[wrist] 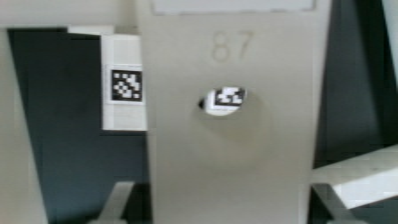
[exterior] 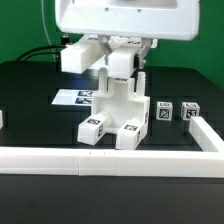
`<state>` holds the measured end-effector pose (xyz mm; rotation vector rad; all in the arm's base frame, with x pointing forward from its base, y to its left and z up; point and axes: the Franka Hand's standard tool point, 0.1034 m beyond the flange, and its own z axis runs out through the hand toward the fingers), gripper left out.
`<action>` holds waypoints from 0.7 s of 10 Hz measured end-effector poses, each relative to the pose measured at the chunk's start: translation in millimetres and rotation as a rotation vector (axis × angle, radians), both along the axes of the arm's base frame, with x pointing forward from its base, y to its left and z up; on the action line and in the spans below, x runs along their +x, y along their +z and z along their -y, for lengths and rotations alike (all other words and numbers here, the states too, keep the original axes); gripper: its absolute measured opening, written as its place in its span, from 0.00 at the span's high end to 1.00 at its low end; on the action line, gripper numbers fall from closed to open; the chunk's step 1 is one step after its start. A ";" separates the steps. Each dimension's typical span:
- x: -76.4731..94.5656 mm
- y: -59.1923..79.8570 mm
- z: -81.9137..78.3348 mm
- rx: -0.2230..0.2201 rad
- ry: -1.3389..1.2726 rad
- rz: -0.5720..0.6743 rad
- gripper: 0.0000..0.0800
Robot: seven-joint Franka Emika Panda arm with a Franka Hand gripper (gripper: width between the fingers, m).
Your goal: Assemble chair
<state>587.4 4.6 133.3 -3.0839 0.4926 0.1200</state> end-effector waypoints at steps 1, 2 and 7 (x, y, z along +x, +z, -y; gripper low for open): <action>1.0 0.8 -11.5 -0.025 0.051 0.005 0.64; 1.3 0.9 -17.5 -0.028 0.065 0.008 0.64; 13.1 4.8 -18.8 -0.034 0.060 0.153 0.64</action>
Offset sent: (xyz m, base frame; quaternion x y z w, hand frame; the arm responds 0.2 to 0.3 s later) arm 0.0000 0.0000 0.0000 0.0000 0.0650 0.0000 0.9979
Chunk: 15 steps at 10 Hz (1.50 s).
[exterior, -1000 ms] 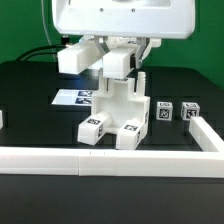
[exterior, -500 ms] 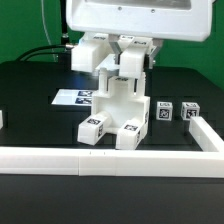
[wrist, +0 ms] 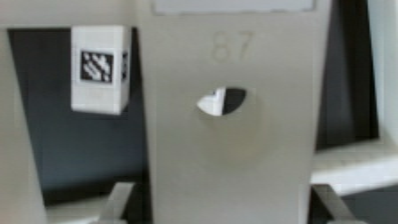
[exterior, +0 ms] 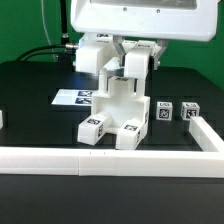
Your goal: Assemble chair
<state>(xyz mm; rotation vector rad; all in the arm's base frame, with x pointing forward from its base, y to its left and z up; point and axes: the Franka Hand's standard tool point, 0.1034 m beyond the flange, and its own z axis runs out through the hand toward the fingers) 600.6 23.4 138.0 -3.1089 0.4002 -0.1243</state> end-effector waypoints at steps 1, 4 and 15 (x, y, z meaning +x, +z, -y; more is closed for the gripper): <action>-0.9 2.1 -1.5 -0.003 0.004 0.067 0.64; -8.0 0.6 1.8 -0.005 0.007 0.081 0.64; -25.0 -9.7 -3.7 0.042 -0.123 0.051 0.64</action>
Offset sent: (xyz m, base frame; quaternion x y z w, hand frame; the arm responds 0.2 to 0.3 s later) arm -0.0057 -0.0081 -0.0034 0.0028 0.0039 -0.0056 1.0000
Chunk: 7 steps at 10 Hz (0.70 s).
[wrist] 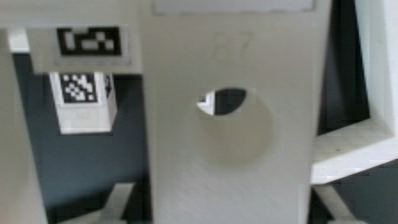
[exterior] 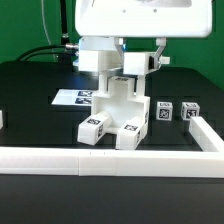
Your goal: Assemble chair
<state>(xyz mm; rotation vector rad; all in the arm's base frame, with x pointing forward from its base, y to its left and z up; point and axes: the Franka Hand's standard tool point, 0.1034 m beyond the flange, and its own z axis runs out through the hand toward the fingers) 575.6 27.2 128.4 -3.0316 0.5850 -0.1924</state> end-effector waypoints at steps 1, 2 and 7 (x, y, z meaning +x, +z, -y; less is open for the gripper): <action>-1.7 -0.5 -1.0 0.002 -0.011 -0.002 0.64; -1.7 -0.6 -0.3 0.001 -0.007 0.000 0.64; -1.8 -1.3 3.4 0.010 -0.025 0.006 0.64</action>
Offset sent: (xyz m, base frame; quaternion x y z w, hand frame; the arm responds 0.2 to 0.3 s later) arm 0.0000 0.0000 0.0000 0.0000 0.0000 0.0000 1.0000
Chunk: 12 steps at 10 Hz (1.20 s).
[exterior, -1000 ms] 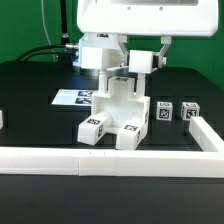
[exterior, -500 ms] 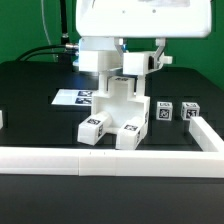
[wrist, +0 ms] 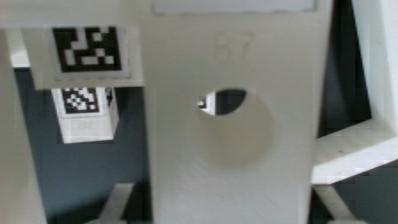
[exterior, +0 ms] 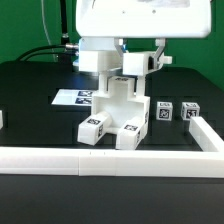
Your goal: Assemble chair
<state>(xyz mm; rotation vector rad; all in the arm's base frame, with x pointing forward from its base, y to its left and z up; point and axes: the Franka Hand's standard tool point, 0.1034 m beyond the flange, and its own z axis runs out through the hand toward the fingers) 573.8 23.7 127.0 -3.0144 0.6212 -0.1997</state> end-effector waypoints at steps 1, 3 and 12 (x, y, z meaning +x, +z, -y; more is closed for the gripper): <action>-0.6 -0.7 3.7 0.002 -0.007 0.013 0.64; -0.7 0.8 -2.0 0.005 -0.002 0.015 0.64; -1.2 -1.7 -3.6 -0.013 0.051 0.020 0.64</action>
Offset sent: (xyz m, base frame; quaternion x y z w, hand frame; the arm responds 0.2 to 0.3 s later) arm -0.0063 0.0078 -0.0013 0.0110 0.0219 0.0011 0.9997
